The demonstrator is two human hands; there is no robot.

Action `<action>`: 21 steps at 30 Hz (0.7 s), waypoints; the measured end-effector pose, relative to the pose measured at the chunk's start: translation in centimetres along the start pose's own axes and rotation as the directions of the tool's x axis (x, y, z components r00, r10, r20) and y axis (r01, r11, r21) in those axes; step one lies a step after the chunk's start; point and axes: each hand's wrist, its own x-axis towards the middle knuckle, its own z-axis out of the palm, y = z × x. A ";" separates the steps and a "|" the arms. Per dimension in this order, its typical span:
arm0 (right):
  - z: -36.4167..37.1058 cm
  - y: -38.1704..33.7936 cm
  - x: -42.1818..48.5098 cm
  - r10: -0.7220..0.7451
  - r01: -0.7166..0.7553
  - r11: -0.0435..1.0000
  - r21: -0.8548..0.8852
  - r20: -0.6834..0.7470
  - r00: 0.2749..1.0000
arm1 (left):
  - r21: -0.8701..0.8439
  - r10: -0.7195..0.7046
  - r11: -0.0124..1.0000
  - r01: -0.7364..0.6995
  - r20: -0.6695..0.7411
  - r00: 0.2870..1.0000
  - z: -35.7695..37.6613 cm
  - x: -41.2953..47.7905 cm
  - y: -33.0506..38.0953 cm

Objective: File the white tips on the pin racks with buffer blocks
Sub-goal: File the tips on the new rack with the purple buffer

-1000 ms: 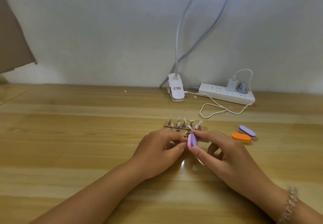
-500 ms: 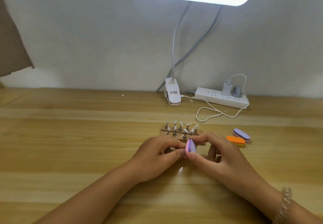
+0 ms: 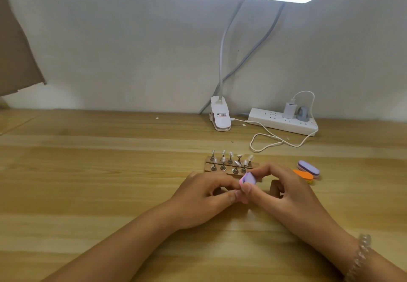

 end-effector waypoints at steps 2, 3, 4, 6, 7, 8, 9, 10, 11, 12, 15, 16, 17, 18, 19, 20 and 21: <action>0.2 -0.4 -0.5 -0.103 0.105 0.988 -0.112 0.018 0.994 | -0.027 -0.024 0.999 0.024 -0.008 1.000 0.0 0.1 -0.1; 0.4 -0.6 -0.8 -0.145 0.151 0.974 -0.170 0.046 0.988 | -0.042 -0.036 0.998 0.035 -0.012 0.999 0.0 0.1 -0.2; 0.4 -0.7 -0.9 -0.157 0.167 0.965 -0.204 0.063 0.986 | -0.047 -0.040 0.998 0.039 -0.016 0.999 0.0 0.1 -0.2; 0.3 -0.6 -0.6 -0.102 0.104 0.978 -0.183 0.020 0.995 | -0.039 -0.040 0.998 0.040 -0.018 0.999 0.1 0.1 -0.2; 0.2 -0.4 -0.3 -0.058 0.053 0.989 -0.139 -0.029 0.998 | -0.047 -0.045 0.998 0.044 -0.018 0.999 0.1 0.1 -0.2; 0.0 -0.1 0.0 -0.016 0.008 0.996 -0.091 -0.083 0.996 | -0.058 -0.052 0.997 0.051 -0.018 0.998 0.0 0.1 -0.1; -0.2 0.2 0.2 0.024 -0.029 0.999 -0.039 -0.127 0.992 | -0.068 -0.059 0.996 0.058 -0.018 0.998 -0.1 0.1 0.0; -0.4 0.3 0.2 0.044 -0.045 0.999 -0.004 -0.151 0.988 | -0.074 -0.060 0.996 0.058 -0.021 0.998 -0.1 0.1 0.0; -0.5 0.2 0.1 0.031 -0.030 1.000 0.008 -0.145 0.989 | -0.080 -0.055 0.995 0.053 -0.027 0.998 -0.1 0.1 0.0; -0.4 -0.1 -0.1 -0.012 0.010 1.000 -0.011 -0.112 0.994 | -0.084 -0.048 0.995 0.045 -0.037 0.998 -0.2 0.1 0.0; 0.4 -0.9 -0.9 -0.127 0.132 0.978 -0.162 0.040 0.991 | -0.079 -0.047 0.996 0.043 -0.050 0.998 -0.1 0.2 -0.1; 0.4 -1.0 -0.9 -0.116 0.125 0.972 -0.199 0.058 0.992 | -0.075 -0.052 0.996 0.048 -0.049 0.997 0.0 0.2 -0.1; 0.4 -0.9 -0.7 -0.087 0.093 0.976 -0.196 0.038 0.995 | -0.075 -0.056 0.996 0.052 -0.048 0.997 0.0 0.2 -0.1; 0.3 -0.6 -0.5 -0.053 0.053 0.982 -0.180 0.007 0.999 | -0.081 -0.055 0.995 0.051 -0.048 0.997 -0.1 0.3 -0.1; 0.2 -0.4 -0.4 -0.040 0.035 0.983 -0.178 -0.023 0.999 | -0.086 -0.054 0.995 0.050 -0.046 0.998 -0.1 0.2 -0.1; 0.1 -0.3 -0.5 -0.063 0.056 0.977 -0.207 -0.029 0.998 | -0.087 -0.055 0.995 0.051 -0.042 0.998 -0.1 0.2 -0.1; 0.3 -0.5 -0.6 -0.104 0.100 0.963 -0.251 -0.004 0.995 | -0.089 -0.058 0.995 0.054 -0.038 0.998 -0.2 0.1 -0.1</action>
